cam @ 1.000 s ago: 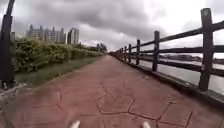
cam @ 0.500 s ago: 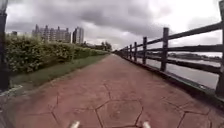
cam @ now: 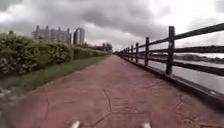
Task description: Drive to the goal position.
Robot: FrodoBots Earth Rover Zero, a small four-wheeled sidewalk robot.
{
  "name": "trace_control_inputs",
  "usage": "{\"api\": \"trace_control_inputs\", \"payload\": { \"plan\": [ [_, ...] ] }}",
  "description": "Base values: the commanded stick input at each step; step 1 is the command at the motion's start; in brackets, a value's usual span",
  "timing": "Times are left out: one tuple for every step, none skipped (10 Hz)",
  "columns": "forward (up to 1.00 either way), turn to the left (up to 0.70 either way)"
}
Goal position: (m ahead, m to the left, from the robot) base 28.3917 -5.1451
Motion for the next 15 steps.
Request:
{"api": "trace_control_inputs", "payload": {
  "plan": [
    [0.50,0.00],
    [0.50,0.00],
    [0.50,0.00],
    [0.50,0.00],
    [0.50,0.00],
    [0.50,0.00],
    [0.50,0.00],
    [0.50,0.00],
    [0.50,0.00],
    [0.50,0.00],
    [0.50,0.00],
    [0.50,0.00],
    [0.50,0.00],
    [0.50,0.00],
    [0.50,0.00]
  ]
}}
